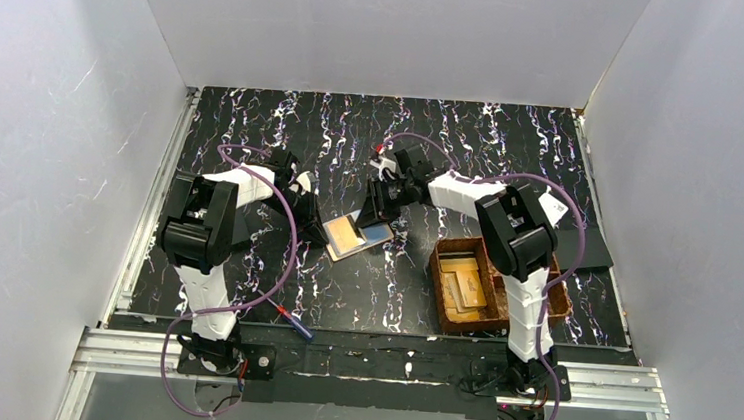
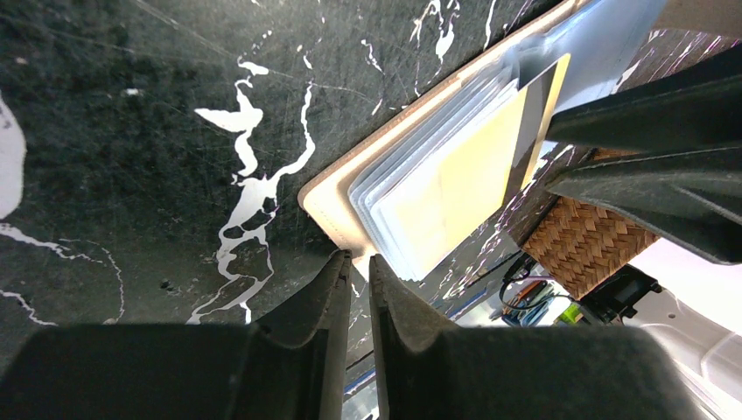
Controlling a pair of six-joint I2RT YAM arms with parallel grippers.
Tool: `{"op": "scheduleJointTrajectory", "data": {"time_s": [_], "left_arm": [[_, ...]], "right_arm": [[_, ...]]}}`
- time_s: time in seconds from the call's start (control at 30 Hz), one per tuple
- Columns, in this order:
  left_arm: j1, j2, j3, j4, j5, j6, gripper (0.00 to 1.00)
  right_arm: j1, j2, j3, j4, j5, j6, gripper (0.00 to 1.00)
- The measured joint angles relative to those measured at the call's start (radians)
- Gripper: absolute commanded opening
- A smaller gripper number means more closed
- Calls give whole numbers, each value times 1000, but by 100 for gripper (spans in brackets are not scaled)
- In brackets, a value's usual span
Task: Put the credit cards into the card holder
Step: Insert the credit card into the card holder.
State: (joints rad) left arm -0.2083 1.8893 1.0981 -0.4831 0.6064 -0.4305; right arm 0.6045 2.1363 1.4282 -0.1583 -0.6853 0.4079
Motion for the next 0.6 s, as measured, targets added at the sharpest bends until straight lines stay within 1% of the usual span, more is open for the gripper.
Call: {"op": "scheduleJointTrajectory", "data": {"time_s": [0.33,0.37,0.47,0.6], "left_arm": [[0,0,0,0,0,0,12],[0,1,0,0,0,0,12],[0,1,-1,1,1,1,11],[3,1,-4,5,6,1,11]], "right_arm": [[49,7,-50,144,-63,121,31],[53,8,-52,153,-66,128,31],[62,8,-52,157,-58,131,38],[49,-10,-42,77,-25,76,41]]}}
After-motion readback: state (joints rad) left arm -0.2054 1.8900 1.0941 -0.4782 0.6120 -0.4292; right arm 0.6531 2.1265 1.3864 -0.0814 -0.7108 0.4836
